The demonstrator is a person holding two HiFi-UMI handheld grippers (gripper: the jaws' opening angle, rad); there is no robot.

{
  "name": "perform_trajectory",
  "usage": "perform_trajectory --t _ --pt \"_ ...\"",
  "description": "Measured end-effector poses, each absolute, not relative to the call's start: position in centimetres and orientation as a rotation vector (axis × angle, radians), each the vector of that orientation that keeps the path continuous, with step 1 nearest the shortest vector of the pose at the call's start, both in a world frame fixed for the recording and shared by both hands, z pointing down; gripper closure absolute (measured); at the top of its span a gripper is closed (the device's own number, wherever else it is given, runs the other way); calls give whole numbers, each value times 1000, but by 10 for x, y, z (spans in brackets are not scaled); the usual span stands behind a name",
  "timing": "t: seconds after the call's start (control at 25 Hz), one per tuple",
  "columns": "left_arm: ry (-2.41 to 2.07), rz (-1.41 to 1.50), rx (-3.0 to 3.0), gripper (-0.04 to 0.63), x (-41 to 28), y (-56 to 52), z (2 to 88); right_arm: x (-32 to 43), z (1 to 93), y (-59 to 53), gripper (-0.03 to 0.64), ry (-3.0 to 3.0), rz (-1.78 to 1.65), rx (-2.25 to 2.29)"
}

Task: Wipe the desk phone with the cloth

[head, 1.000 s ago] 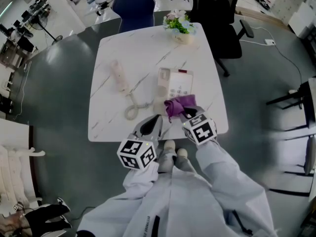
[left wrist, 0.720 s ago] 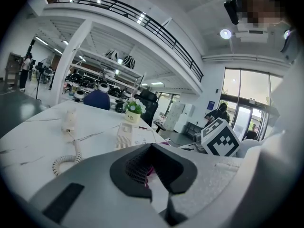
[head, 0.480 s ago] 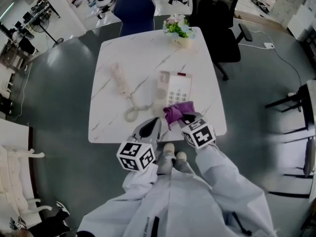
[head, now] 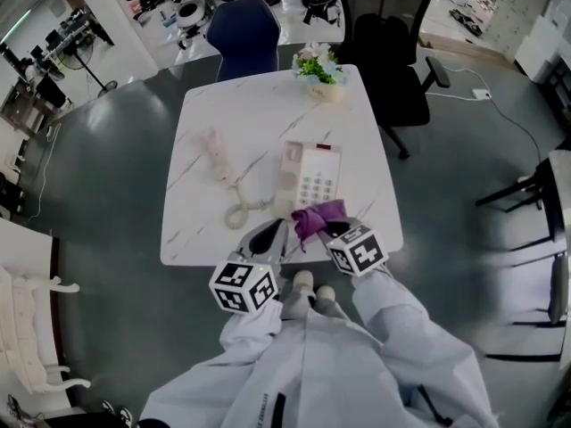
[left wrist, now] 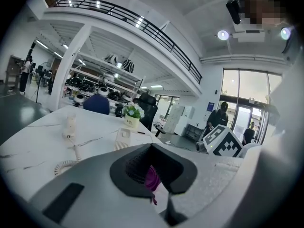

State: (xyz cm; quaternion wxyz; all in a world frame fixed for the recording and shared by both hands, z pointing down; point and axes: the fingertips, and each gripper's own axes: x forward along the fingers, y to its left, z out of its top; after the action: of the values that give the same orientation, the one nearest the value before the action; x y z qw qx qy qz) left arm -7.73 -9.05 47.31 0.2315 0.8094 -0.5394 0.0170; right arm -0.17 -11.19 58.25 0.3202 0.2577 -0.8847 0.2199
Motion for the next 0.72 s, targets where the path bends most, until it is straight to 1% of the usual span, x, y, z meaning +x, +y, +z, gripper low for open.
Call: perform_trajectory --t 0.36,0.72 --pt "-1507 28 2255 597 -82 -88 456 2 563 -107 583 -2356 580 670" --pt "-1500 15 2273 597 -99 -100 450 5 528 -143 584 -2371 454 756"
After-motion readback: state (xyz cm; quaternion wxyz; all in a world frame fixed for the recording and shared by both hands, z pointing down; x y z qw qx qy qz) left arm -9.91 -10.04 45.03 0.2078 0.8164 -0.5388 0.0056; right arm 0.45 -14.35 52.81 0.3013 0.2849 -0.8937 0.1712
